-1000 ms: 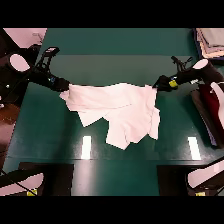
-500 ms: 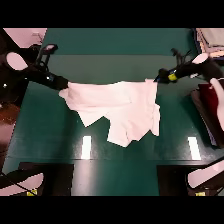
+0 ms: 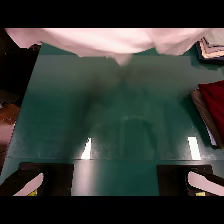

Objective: Fold the shirts.

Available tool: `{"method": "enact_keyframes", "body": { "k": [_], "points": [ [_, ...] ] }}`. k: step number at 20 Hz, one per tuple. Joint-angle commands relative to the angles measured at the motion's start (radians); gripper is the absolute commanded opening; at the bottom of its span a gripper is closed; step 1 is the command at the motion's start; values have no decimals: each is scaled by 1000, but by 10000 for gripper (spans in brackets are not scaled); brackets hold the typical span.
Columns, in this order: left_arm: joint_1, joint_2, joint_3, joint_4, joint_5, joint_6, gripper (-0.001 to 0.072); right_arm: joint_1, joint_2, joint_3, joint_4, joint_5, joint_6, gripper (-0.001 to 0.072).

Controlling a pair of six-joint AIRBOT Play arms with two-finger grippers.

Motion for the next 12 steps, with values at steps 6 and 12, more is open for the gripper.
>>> {"method": "enact_keyframes", "body": {
  "k": [6, 12],
  "points": [
    [1, 156, 116, -51, -146, 5, 24, -139, 424, -175, -161, 51, 21, 14],
    [1, 63, -102, -62, -272, -29, 23, -103, 386, -394, -161, 216, 125, 14]
  ]
}}
